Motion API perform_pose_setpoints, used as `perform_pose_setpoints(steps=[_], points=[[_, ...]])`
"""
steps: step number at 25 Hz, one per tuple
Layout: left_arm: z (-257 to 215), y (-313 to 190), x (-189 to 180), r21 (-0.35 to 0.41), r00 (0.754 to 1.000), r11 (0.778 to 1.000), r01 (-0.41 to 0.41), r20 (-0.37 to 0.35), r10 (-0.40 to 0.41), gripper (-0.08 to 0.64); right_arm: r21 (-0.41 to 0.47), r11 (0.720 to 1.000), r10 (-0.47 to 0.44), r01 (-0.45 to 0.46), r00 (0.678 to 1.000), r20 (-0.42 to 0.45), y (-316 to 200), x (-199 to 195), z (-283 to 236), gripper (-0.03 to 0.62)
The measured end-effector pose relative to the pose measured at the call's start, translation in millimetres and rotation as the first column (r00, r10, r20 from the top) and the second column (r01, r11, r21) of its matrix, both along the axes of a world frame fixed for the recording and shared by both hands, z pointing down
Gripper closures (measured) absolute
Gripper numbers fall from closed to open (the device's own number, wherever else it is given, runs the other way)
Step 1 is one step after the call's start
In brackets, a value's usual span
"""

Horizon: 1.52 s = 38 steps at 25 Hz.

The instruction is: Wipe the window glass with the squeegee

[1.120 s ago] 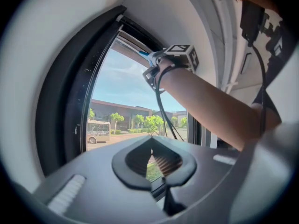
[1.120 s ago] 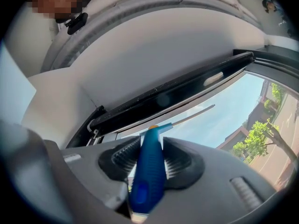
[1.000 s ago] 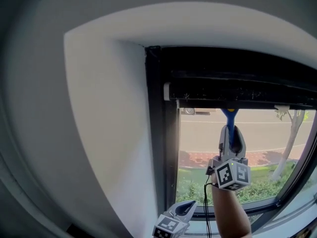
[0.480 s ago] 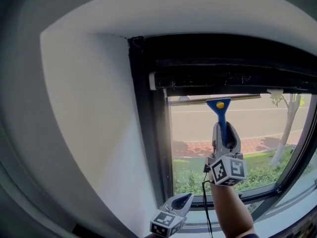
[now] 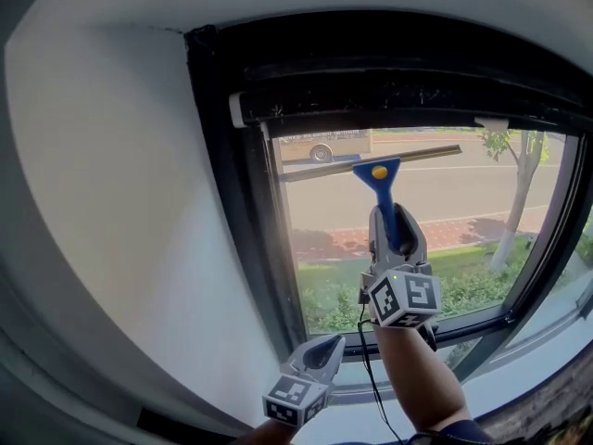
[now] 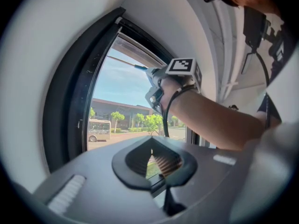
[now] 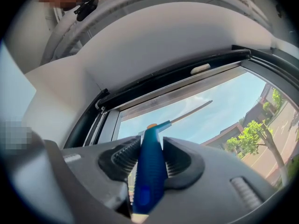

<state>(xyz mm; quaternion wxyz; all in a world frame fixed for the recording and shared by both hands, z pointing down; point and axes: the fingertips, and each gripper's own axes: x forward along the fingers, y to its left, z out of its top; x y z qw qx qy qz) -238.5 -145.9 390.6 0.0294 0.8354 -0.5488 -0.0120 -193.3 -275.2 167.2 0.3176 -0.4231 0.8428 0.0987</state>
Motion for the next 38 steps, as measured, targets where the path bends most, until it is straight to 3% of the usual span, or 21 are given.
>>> perform_pose_setpoints(steps=[12, 16, 24, 28, 38], points=[[9, 6, -5, -0.025, 1.0, 1.0, 0.008, -0.017, -0.008, 0.557, -0.102, 0.995, -0.024, 0.022, 1.0, -0.016, -6, -7, 50, 0.443], [21, 6, -10, -0.072, 1.0, 0.997, 0.006, 0.008, -0.006, 0.557, -0.133, 0.991, -0.03, 0.026, 0.999, -0.023, -8, -9, 67, 0.443], [35, 9, -4, -0.096, 1.0, 0.995, -0.013, 0.02, 0.015, 0.557, -0.205, 0.978, -0.035, 0.023, 0.998, -0.055, -9, -10, 110, 0.443], [35, 7, -12, -0.075, 0.999, 0.997, 0.034, -0.005, -0.035, 0.557, -0.223, 0.974, -0.045, 0.028, 0.996, -0.071, -7, -11, 125, 0.443], [46, 11, -6, -0.094, 1.0, 0.996, 0.001, 0.01, 0.0, 0.557, -0.301, 0.953, -0.052, 0.012, 0.991, -0.126, -8, -10, 179, 0.443]])
